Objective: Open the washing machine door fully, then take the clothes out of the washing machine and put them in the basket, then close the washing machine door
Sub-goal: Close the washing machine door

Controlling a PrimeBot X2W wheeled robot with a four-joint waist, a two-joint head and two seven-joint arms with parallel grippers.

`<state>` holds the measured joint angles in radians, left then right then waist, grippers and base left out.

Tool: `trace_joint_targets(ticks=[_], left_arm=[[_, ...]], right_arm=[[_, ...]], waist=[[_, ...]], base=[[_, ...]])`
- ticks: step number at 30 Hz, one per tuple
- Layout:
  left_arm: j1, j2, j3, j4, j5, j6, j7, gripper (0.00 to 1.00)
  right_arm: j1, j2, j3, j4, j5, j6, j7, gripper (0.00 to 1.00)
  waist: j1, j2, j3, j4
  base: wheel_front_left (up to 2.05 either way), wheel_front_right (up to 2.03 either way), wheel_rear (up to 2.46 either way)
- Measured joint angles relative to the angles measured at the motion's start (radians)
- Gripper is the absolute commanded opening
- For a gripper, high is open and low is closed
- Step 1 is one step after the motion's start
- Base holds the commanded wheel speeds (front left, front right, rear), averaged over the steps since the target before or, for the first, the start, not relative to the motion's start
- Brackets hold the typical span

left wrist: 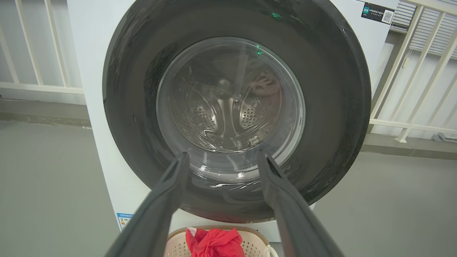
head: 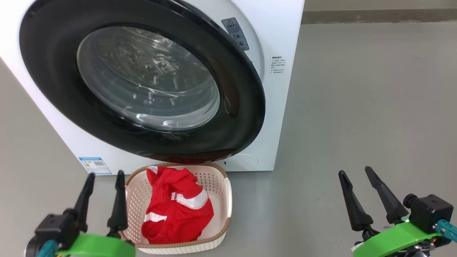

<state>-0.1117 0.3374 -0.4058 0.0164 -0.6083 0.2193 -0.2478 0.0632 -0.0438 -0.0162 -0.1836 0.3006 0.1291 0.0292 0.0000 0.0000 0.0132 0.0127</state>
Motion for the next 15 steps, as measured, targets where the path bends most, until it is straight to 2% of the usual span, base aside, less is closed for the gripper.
trace_joint_targets(ticks=[7, 15], left_arm=[[0.092, 0.011, 0.044, -0.067, 0.005, 0.044, 0.000, 1.00], [0.135, 0.017, 0.075, -0.090, 0.008, 0.054, 0.000, 1.00]], right_arm=[[0.003, 0.000, -0.001, -0.001, 0.002, 0.000, 0.000, 1.00], [0.022, 0.000, 0.001, 0.001, 0.002, 0.000, 0.000, 1.00]], waist=[[0.0000, 0.0000, -0.007, 0.003], [0.0000, 0.0000, -0.015, -0.002]], base=[[0.00, 0.00, 0.00], [0.00, 0.00, 0.00]])
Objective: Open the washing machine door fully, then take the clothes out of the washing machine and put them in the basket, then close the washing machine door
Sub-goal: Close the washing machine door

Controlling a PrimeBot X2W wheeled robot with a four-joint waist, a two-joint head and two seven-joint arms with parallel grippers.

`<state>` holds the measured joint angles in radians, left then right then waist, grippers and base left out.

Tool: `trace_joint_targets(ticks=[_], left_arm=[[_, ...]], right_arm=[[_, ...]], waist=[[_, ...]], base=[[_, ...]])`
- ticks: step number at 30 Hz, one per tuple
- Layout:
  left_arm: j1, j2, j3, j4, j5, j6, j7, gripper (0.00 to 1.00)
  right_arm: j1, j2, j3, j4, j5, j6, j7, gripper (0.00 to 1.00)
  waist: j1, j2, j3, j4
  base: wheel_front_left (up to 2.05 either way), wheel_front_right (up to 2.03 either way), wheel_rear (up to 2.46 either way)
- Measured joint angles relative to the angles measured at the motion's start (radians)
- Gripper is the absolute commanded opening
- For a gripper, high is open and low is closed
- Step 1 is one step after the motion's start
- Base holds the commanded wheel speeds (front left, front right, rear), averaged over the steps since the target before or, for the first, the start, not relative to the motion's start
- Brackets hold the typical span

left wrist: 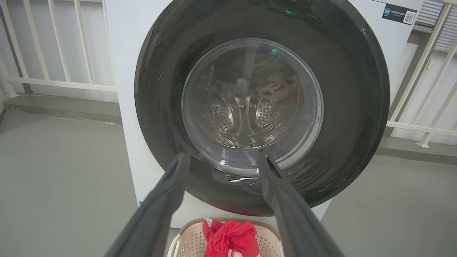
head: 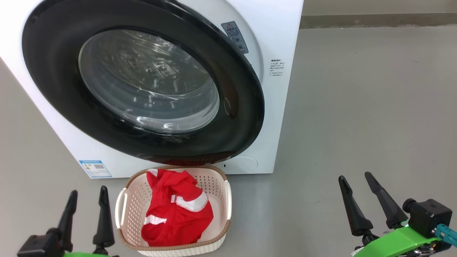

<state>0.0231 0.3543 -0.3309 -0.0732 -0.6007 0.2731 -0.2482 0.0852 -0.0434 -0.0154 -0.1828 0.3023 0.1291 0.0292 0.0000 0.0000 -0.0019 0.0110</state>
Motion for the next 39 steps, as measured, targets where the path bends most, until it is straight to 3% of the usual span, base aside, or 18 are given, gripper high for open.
trace_joint_targets(ticks=[27, 39], left_arm=[[0.033, 0.007, 0.026, 0.035, 0.000, -0.022, -0.001, 1.00], [0.033, 0.007, 0.034, 0.033, 0.008, -0.022, -0.001, 1.00]], right_arm=[[0.002, 0.000, 0.007, -0.001, 0.000, 0.000, 0.002, 1.00], [0.015, 0.000, 0.008, -0.001, 0.000, 0.000, 0.006, 1.00]], waist=[[0.0000, 0.0001, -0.014, -0.016], [0.0000, 0.0001, -0.003, 0.010]], base=[[0.00, 0.00, 0.00], [0.00, 0.00, 0.00]])
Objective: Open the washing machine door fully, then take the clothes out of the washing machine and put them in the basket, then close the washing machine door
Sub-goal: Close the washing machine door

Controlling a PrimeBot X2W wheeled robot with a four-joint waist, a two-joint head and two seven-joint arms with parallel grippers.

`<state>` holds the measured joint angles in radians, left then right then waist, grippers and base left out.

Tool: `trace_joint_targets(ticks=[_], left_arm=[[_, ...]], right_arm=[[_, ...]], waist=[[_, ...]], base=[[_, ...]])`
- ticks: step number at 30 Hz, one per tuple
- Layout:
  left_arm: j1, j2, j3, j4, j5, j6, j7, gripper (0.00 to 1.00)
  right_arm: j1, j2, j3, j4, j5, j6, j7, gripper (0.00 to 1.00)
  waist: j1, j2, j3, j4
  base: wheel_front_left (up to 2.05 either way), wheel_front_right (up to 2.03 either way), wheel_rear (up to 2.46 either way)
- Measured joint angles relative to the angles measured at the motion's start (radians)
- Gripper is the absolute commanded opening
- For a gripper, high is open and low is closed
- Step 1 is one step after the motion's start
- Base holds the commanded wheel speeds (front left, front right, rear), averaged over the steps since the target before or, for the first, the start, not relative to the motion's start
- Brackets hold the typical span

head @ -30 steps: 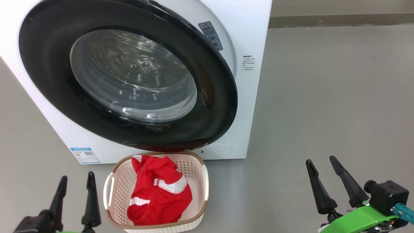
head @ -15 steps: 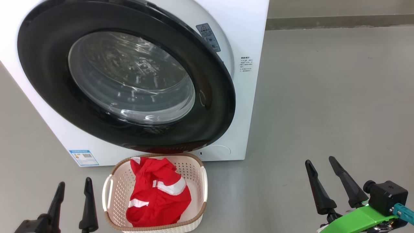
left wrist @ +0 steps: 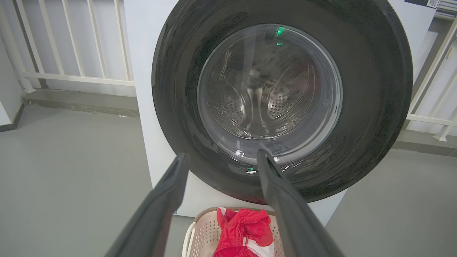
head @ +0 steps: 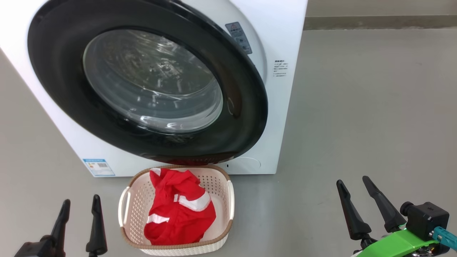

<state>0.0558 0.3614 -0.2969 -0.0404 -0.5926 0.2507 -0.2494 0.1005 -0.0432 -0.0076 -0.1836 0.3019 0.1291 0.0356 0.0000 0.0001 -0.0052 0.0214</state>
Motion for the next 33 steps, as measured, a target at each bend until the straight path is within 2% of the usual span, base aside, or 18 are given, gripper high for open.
trace_joint_targets(ticks=[2, 3, 4, 5, 6, 7, 11, 16, 22, 33], left_arm=[[0.000, 0.000, 0.000, -0.002, 0.002, 0.000, 0.000, 1.00], [0.000, -0.001, 0.000, -0.002, 0.002, 0.000, 0.000, 1.00], [0.000, -0.001, 0.000, -0.004, 0.002, 0.000, 0.000, 1.00], [0.000, -0.001, 0.000, -0.006, 0.002, 0.000, 0.000, 1.00], [-0.001, -0.001, 0.000, -0.007, 0.002, 0.000, 0.000, 1.00], [-0.002, -0.002, -0.001, -0.009, 0.002, 0.000, 0.000, 1.00], [-0.013, -0.008, -0.008, -0.019, 0.013, -0.006, 0.000, 1.00], [-0.056, -0.023, -0.032, -0.029, 0.029, -0.011, 0.000, 1.00], [-0.114, -0.053, -0.048, -0.031, 0.041, -0.024, 0.000, 1.00], [-0.196, -0.113, -0.055, -0.029, 0.064, -0.055, 0.000, 1.00]], right_arm=[[-0.001, 0.000, 0.000, -0.001, 0.000, 0.000, 0.000, 0.99], [-0.002, 0.000, 0.000, -0.001, 0.000, 0.000, 0.005, 0.93], [-0.004, 0.000, 0.001, -0.001, 0.000, 0.000, 0.007, 0.93], [-0.004, 0.000, 0.002, -0.001, -0.001, 0.000, 0.007, 0.80], [-0.005, 0.000, 0.003, -0.001, -0.002, 0.000, 0.007, 0.56], [-0.006, 0.000, 0.006, -0.001, -0.003, 0.000, 0.008, 0.47], [-0.051, -0.004, 0.022, -0.001, -0.012, 0.000, 0.016, 0.01], [-0.145, -0.036, 0.053, 0.010, -0.008, 0.000, 0.018, 0.00], [-0.304, -0.104, 0.115, 0.061, 0.012, 0.000, 0.031, 0.00], [-0.545, -0.192, 0.194, 0.220, 0.073, 0.000, 0.035, 0.00]], waist=[[0.0000, 0.0000, 0.003, 0.008], [0.0000, 0.0000, 0.005, 0.011], [0.0000, -0.0001, 0.007, 0.015], [0.0000, 0.0000, 0.010, 0.018], [0.0000, 0.0000, 0.012, 0.022], [0.0000, 0.0000, 0.015, 0.026], [0.0000, 0.0000, 0.027, 0.048], [0.0000, 0.0000, 0.048, 0.084], [0.0000, 0.0000, 0.089, 0.126], [0.0000, 0.0000, 0.173, 0.201]], base=[[0.00, 0.00, 0.00], [0.00, 0.00, 0.00], [0.00, 0.00, 0.00], [0.00, 0.00, 0.00], [0.00, 0.00, 0.00], [0.00, 0.00, 0.00], [0.00, 0.00, 0.00], [0.00, 0.00, 0.00], [0.00, 0.00, 0.00], [0.00, 0.00, 0.00]])
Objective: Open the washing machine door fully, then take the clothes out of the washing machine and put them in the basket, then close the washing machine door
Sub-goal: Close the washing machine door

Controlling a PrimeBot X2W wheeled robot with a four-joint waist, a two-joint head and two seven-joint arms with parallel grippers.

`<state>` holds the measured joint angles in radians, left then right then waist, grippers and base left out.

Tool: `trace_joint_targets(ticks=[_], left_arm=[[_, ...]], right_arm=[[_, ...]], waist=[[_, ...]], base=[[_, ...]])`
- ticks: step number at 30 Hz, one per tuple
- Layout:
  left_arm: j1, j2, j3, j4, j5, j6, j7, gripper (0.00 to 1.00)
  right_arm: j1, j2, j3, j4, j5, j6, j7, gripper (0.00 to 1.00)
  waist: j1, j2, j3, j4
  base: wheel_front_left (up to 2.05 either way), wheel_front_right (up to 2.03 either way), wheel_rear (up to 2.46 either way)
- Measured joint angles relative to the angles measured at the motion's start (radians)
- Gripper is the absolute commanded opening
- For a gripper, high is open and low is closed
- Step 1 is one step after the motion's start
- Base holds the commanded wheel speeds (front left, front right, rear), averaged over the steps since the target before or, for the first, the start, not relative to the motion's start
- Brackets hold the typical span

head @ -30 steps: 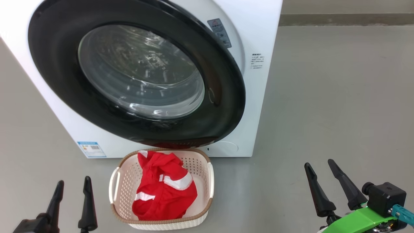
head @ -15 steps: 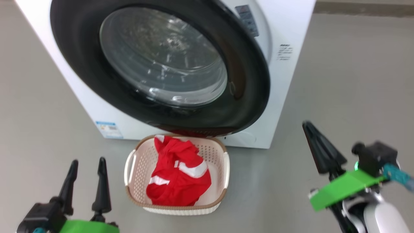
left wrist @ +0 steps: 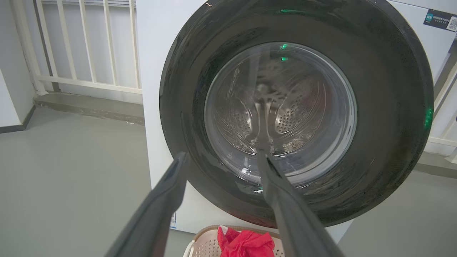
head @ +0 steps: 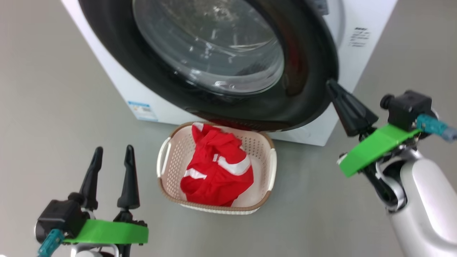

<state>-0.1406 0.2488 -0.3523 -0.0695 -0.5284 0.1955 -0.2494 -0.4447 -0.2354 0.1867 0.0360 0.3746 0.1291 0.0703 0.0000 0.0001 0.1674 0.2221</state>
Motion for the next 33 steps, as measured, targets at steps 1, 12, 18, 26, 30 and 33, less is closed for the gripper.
trace_joint_targets(ticks=[1, 12, 18, 26, 30, 33], left_arm=[[-0.005, -0.006, 0.001, 0.002, 0.004, -0.007, 0.000, 1.00], [-0.031, -0.057, 0.032, 0.011, 0.043, -0.044, 0.000, 1.00], [-0.034, -0.077, 0.051, 0.013, 0.054, -0.068, 0.000, 1.00], [-0.037, -0.103, 0.070, 0.021, 0.071, -0.095, 0.000, 1.00], [-0.039, -0.120, 0.079, 0.027, 0.079, -0.110, 0.000, 1.00], [-0.040, -0.125, 0.083, 0.031, 0.085, -0.114, 0.000, 1.00]], right_arm=[[-0.017, -0.007, 0.004, 0.016, 0.002, 0.000, 0.000, 0.00], [-0.170, -0.059, 0.033, 0.162, 0.041, 0.000, -0.025, 0.00], [-0.231, -0.078, 0.034, 0.226, 0.043, 0.000, -0.041, 0.00], [-0.341, -0.103, 0.047, 0.314, 0.053, 0.000, -0.052, 0.00], [-0.388, -0.118, 0.055, 0.361, 0.061, 0.000, -0.060, 0.00], [-0.408, -0.124, 0.058, 0.381, 0.070, 0.000, -0.064, 0.00]], waist=[[0.0000, 0.0000, 0.006, 0.007], [0.0000, 0.0000, 0.064, 0.060], [0.0000, 0.0000, 0.085, 0.070], [0.0001, 0.0000, 0.110, 0.079], [0.0000, 0.0000, 0.118, 0.088], [0.0000, 0.0000, 0.120, 0.093]], base=[[0.00, 0.00, 0.00], [0.00, 0.00, 0.00], [0.00, 0.00, 0.00], [0.00, 0.00, 0.00], [0.00, 0.00, 0.00], [0.00, 0.00, 0.00]])
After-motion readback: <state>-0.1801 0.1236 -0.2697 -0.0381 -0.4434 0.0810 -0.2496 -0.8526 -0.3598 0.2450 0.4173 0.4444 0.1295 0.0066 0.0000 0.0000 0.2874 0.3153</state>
